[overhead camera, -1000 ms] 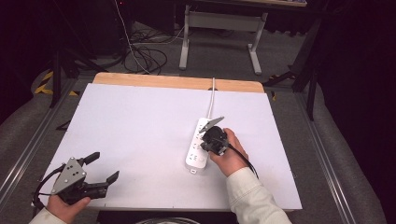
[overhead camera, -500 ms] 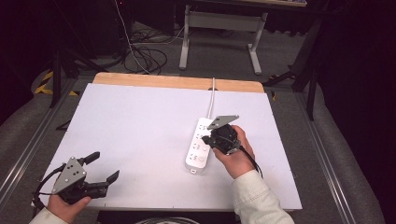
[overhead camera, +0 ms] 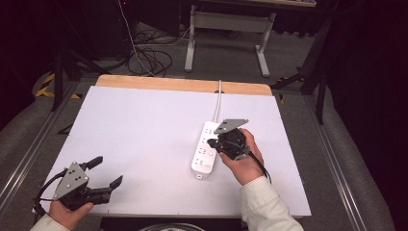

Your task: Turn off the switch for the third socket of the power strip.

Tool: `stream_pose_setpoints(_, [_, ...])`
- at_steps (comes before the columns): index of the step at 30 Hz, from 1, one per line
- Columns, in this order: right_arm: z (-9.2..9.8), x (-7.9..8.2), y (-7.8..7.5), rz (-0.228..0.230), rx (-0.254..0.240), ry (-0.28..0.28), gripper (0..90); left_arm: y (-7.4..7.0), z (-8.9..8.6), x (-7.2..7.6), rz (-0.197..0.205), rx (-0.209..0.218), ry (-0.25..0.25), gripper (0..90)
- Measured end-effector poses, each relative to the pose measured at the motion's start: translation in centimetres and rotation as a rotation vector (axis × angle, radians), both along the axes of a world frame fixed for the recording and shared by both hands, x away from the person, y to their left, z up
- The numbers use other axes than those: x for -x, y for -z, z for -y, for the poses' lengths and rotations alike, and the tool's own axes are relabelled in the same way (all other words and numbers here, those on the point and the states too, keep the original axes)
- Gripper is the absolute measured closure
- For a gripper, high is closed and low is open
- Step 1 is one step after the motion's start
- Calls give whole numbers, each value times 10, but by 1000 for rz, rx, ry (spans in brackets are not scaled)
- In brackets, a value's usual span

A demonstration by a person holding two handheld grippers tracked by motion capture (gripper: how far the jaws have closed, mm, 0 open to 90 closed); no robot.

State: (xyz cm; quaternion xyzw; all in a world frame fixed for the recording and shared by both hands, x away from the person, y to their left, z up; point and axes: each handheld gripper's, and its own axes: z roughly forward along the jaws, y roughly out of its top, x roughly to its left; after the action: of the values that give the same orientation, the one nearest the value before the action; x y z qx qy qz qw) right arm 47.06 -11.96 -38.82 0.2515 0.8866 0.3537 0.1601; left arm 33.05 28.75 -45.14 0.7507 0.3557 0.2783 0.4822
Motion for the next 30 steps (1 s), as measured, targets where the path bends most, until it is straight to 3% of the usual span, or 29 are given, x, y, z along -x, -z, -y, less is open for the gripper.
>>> stream_pose_setpoints(4, [1,3,-2,18,-16,6,774,0,0,0,-1,2,-1,129])
stream_pose_setpoints(8, [3,6,-4,53,-35,-1,559,0,0,0,-4,2,-1,129])
stream_pose_setpoints(12, [9,12,-9,88,-58,24,405,0,0,0,-2,0,2,129])
stream_pose_setpoints(22, [35,31,-18,114,-143,51,233,-1,-1,0,-4,8,5,129])
stream_pose_setpoints(30, [57,47,-14,133,-156,66,190,-1,-1,0,1,4,2,129])
